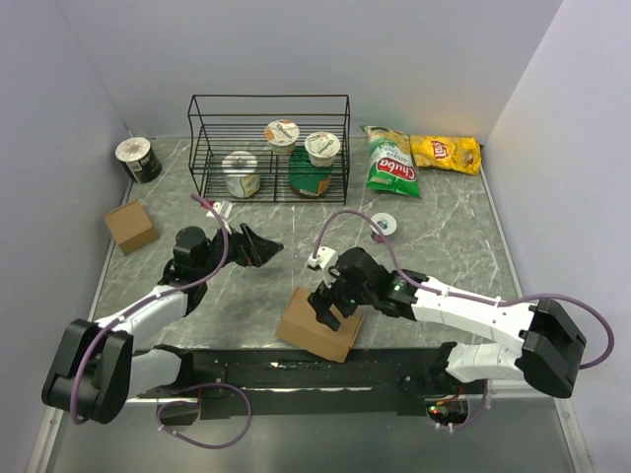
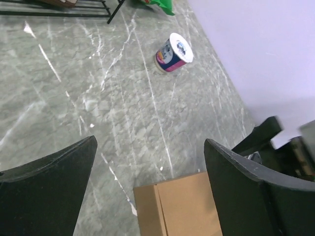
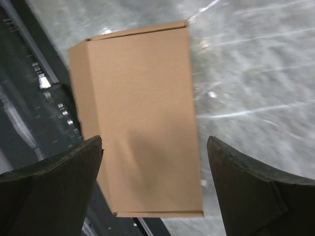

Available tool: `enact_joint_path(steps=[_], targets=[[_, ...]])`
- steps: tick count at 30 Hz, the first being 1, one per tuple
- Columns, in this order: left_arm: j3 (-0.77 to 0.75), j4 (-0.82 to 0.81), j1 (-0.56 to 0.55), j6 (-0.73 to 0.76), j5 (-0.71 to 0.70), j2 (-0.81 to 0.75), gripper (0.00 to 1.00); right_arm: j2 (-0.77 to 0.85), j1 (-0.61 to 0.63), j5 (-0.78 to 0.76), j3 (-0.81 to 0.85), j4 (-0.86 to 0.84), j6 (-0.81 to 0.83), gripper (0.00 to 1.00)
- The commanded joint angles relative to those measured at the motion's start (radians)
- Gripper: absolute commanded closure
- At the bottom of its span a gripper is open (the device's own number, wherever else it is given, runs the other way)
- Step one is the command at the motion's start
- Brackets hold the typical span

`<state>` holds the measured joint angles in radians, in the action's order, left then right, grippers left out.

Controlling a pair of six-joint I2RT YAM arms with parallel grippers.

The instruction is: Fold the paper box

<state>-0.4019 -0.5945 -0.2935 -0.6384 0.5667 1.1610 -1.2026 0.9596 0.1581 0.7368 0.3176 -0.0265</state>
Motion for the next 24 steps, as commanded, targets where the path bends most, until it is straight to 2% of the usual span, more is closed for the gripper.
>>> enact_joint_path(steps=[1,4,7,8,11,14,24], targets=[[0.026,0.033,0.004,0.028,-0.018,-0.043,0.04,-0.008,0.039,-0.246,0.070,0.064,-0.027,0.05],[0.051,0.019,0.004,0.019,-0.008,-0.047,0.04,-0.049,0.028,-0.240,0.098,0.067,-0.024,0.08],[0.052,0.025,0.004,0.016,0.012,-0.049,0.04,-0.098,0.004,-0.180,0.144,0.081,0.000,0.20],[0.057,0.025,0.004,0.013,0.015,-0.052,0.04,-0.107,0.004,-0.170,0.151,0.081,0.003,0.29],[0.061,0.039,0.004,0.017,0.018,-0.066,0.04,-0.135,-0.005,-0.138,0.164,0.075,0.004,0.42],[0.067,0.041,0.004,0.019,0.021,-0.078,0.04,-0.156,-0.034,-0.111,0.158,0.071,-0.004,0.50],[0.078,-0.016,0.004,0.014,0.061,-0.035,0.04,-0.235,-0.087,-0.014,0.159,0.061,0.004,0.57]])
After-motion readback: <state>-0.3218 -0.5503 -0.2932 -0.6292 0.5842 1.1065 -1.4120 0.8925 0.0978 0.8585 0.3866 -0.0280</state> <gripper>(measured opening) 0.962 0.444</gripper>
